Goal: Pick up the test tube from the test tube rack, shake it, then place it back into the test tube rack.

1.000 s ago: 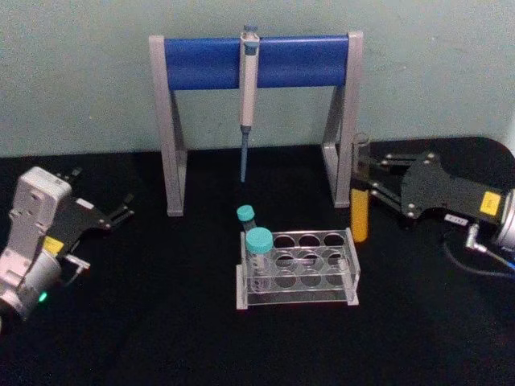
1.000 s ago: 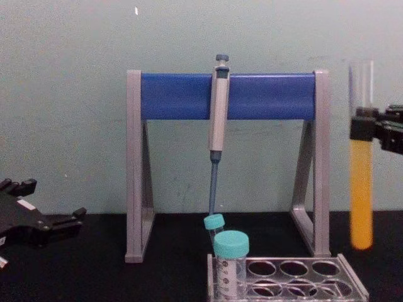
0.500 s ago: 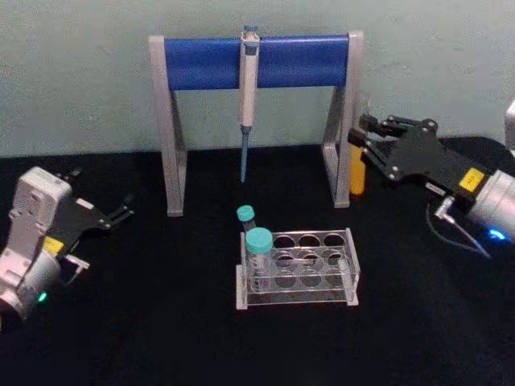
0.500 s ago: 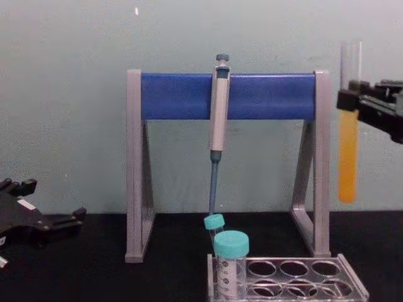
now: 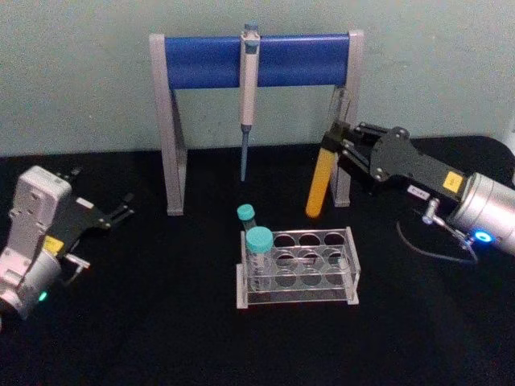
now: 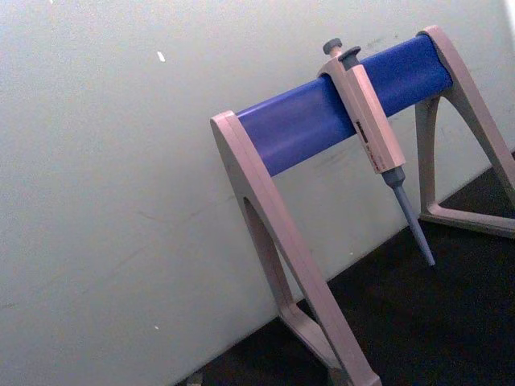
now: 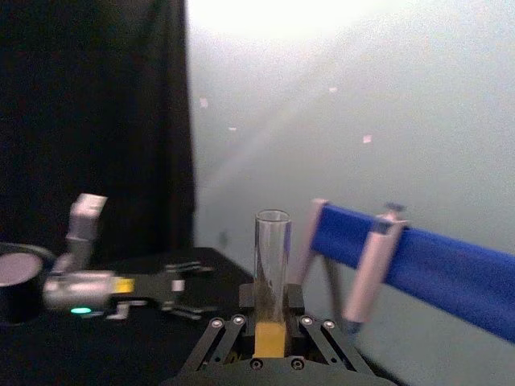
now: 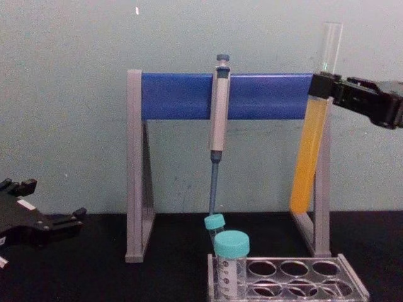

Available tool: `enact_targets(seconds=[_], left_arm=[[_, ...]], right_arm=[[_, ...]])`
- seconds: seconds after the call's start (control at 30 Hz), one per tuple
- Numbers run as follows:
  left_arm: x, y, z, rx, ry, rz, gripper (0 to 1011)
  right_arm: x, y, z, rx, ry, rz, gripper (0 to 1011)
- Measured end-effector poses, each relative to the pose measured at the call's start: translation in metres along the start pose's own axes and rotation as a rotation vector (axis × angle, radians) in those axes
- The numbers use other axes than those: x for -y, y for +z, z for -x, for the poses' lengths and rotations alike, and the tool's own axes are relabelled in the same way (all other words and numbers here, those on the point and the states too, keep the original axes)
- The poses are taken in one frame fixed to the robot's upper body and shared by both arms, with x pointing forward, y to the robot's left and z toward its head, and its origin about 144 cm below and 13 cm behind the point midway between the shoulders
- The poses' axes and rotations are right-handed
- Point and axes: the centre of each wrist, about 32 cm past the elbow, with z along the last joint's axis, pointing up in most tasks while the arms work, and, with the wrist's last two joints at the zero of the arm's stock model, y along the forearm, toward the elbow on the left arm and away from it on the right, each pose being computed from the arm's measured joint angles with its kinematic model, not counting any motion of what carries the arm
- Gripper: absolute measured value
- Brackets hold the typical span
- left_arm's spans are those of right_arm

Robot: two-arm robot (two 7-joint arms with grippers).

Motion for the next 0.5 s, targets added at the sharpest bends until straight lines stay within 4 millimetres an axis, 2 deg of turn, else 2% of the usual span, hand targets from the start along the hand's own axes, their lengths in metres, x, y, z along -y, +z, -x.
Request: enact_targets(seconds=[0.27, 0.5], left_arm=[[0.000, 0.000, 0.000, 0.000, 0.000, 0.000, 1002], [0.000, 0.000, 0.000, 0.000, 0.000, 0.000, 1001]], right_arm=[[0.018, 0.012, -0.008, -0.068, 0.139, 0.038, 216], [0.035, 0.026, -0.013, 0.017, 0.138, 0.123, 216]])
